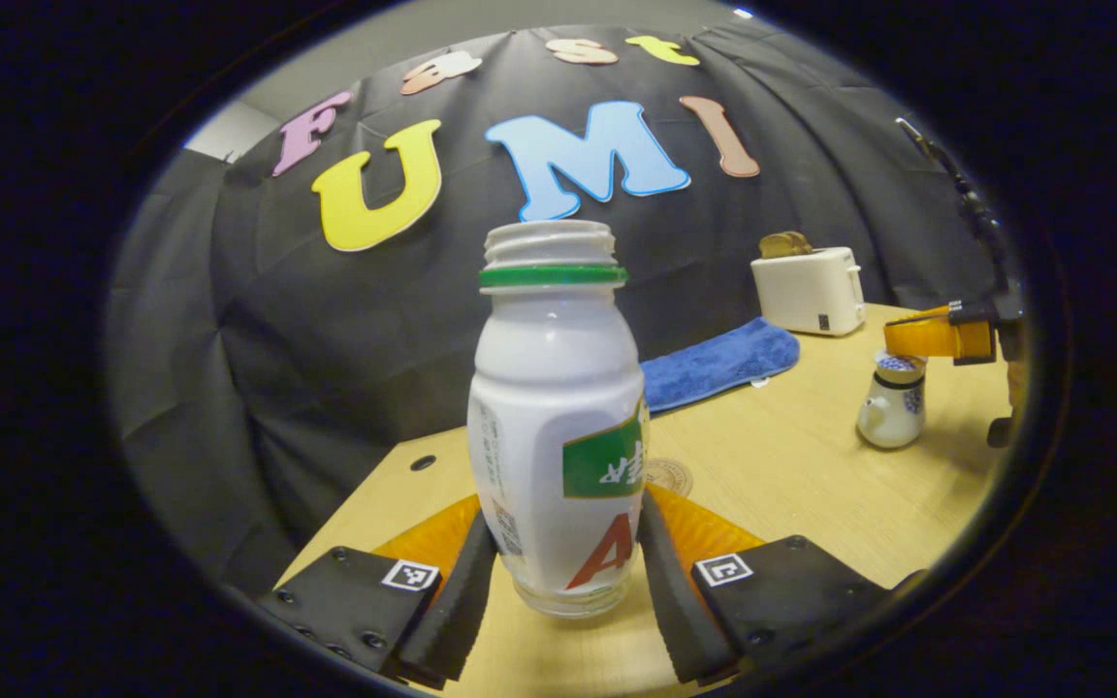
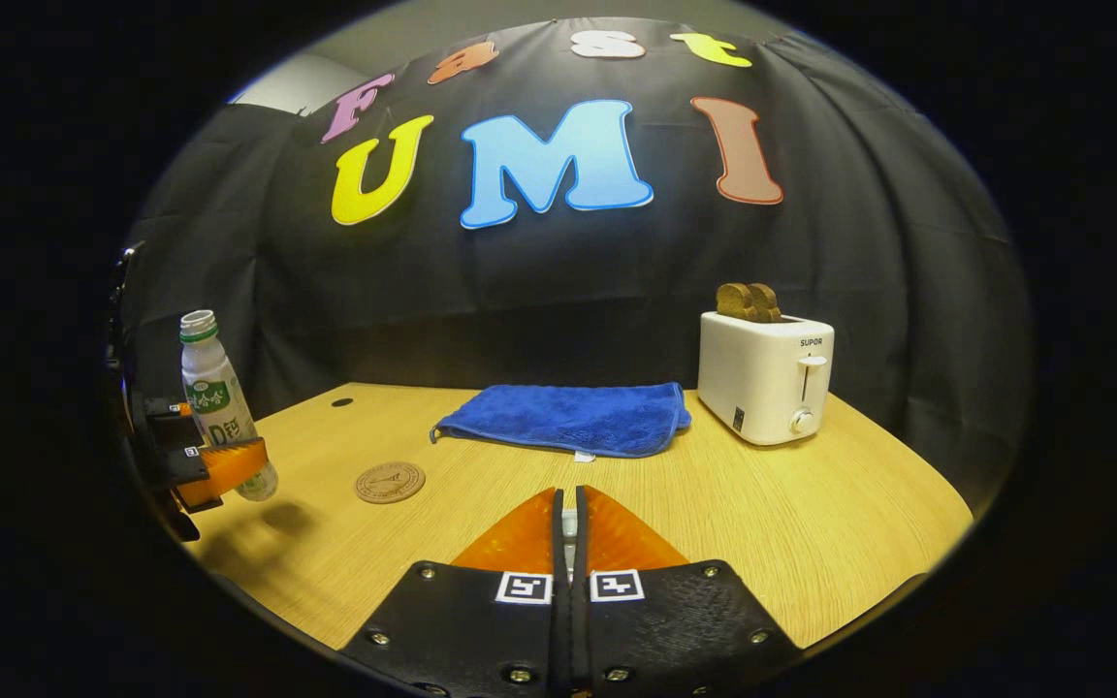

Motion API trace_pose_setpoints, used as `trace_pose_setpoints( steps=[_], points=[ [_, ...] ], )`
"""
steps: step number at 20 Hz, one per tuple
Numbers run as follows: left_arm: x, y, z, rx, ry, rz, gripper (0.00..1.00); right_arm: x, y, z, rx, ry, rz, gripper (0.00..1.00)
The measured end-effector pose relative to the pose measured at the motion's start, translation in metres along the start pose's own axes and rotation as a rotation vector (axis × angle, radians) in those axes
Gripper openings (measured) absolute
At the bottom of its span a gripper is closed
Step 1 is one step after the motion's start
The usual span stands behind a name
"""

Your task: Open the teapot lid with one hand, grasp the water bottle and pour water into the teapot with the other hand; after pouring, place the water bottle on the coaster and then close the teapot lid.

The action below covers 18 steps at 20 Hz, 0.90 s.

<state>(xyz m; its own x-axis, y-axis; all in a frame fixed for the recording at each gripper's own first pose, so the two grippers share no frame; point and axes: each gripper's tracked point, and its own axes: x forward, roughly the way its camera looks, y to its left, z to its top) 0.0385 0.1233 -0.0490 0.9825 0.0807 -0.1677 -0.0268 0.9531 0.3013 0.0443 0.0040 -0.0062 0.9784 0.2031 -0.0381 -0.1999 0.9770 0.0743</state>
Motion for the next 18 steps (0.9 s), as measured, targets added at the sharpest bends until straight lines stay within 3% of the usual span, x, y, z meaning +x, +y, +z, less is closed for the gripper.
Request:
trace_pose_setpoints(
  steps=[6, 10, 18],
  points=[
    [0.002, 0.0, -0.006, -0.039, 0.009, -0.012, 0.75, 0.002, -0.004, -0.005, 0.006, 0.011, -0.008, 0.0],
    [0.001, 0.0, -0.002, -0.043, 0.002, -0.013, 0.87, 0.003, -0.003, -0.01, 0.008, 0.022, -0.004, 0.0],
    [0.0, -0.002, 0.003, -0.062, 0.003, -0.022, 0.87, 0.003, -0.002, -0.016, -0.009, 0.015, 0.0, 0.0]
  ],
)
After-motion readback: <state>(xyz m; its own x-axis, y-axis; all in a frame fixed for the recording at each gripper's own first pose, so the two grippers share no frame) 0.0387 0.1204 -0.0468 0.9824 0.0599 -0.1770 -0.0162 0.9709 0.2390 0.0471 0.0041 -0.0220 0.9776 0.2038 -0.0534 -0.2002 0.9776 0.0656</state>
